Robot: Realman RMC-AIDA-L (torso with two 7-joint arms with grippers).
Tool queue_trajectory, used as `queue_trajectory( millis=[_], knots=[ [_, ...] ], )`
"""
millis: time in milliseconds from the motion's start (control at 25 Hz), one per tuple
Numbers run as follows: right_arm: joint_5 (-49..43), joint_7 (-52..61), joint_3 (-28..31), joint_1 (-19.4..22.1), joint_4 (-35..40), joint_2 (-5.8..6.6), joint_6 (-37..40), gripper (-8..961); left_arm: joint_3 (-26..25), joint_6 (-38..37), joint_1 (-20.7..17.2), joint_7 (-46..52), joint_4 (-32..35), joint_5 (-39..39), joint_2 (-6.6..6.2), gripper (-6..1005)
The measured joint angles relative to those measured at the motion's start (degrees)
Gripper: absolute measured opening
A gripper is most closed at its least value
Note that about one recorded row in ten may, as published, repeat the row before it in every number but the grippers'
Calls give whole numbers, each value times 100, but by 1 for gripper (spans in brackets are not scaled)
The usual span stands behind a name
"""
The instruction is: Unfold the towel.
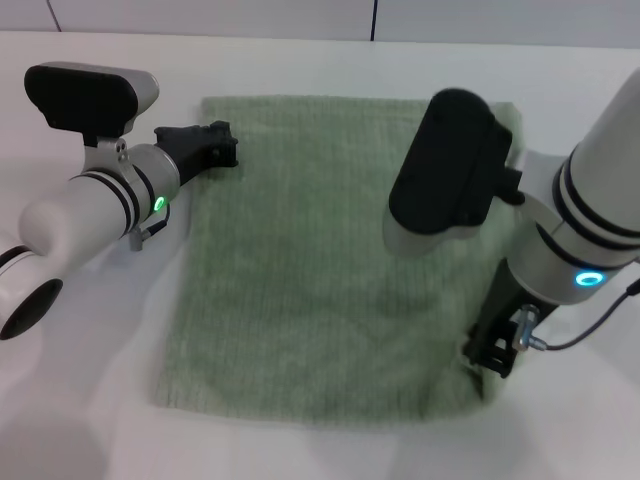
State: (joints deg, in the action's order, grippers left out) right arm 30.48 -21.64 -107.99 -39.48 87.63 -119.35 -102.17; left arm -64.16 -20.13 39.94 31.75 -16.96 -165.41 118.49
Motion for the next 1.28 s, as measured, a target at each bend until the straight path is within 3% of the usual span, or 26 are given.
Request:
queue_trajectory(
  millis=[600,760,960,1120,1160,1200,1280],
  knots=[
    [-87,7,-53,-66,149,18,-128,216,-31,-6,-68,-3,-7,0,-5,14],
    [-101,-142,235,-105,646,20,-70,239,-38,-15,-79,-3,-9,0,-9,16],
    [-150,-252,407,-119,650,11,97,279,-44,-49,-83,0,-17,0,-11,19],
    [-582,-318,314,-28,651,-6,780,297,-44,-81,-84,6,-19,1,-11,21],
    [-1057,-327,312,162,748,-17,1574,298,-44,-119,-89,6,-20,3,-10,21],
    [-1057,-327,312,162,748,-17,1574,299,-44,-132,-91,6,-20,3,-11,22],
    [-1418,-327,323,400,767,-23,2423,301,-44,-306,-129,7,-21,4,-12,23]
  ],
)
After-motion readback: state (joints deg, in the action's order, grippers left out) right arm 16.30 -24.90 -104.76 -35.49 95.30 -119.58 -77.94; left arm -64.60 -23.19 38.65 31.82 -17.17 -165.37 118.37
